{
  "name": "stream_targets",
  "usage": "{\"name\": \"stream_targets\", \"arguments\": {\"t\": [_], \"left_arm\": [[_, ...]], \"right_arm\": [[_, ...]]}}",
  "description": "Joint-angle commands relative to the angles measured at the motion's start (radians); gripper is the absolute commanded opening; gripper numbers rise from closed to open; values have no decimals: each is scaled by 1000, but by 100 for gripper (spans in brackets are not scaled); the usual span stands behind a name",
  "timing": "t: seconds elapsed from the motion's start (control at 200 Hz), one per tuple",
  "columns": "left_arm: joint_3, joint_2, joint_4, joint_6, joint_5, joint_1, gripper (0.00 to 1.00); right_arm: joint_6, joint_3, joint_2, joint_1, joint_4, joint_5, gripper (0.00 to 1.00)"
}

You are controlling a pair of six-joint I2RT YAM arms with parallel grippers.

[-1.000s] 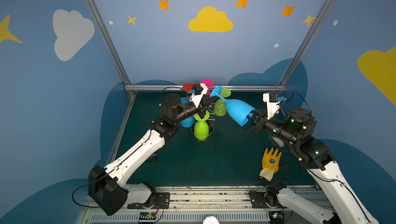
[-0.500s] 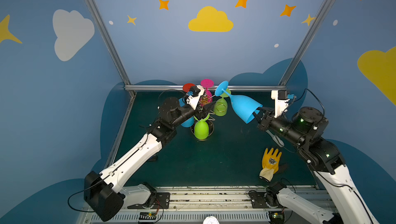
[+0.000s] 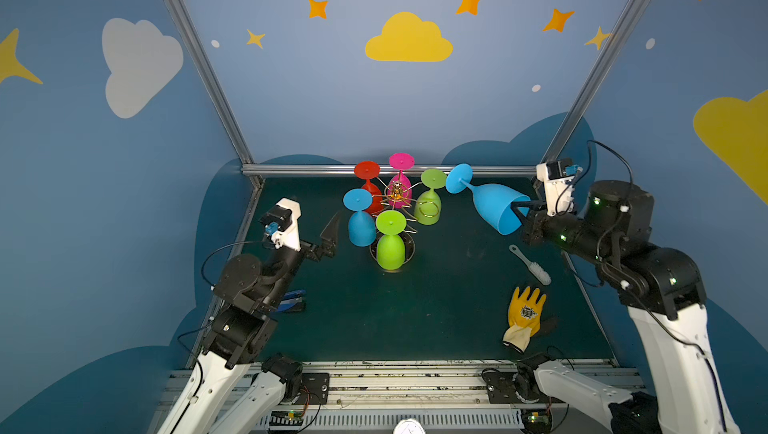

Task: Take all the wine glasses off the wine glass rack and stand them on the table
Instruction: 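Open the left gripper and withdraw the left arm while the right gripper holds the glass, then lower the light blue glass upright onto the table beside the rack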

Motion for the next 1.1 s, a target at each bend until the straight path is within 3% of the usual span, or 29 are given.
{"name": "stream_targets", "arguments": {"t": [0.0,0.105,0.23,0.451,0.636,0.841,1.096], "left_arm": [[-18,1,-139,-26,-52,67,100],[-18,47,-191,-113,-58,147,100],[-18,122,-191,-188,67,265,100],[-60,175,-84,-299,192,443,100],[-42,228,-66,-299,211,475,100],[-70,194,-83,-291,208,478,100],[-91,179,-94,-297,212,489,100]], "right_arm": [[-83,76,128,-29,-191,32,0],[-111,114,218,-46,-203,108,0],[-119,178,336,-82,-227,119,0],[-119,208,463,-146,-187,140,0],[-132,262,597,-153,-180,201,0],[-141,290,718,-153,-144,222,0],[-135,451,903,-144,-215,251,0]]}}
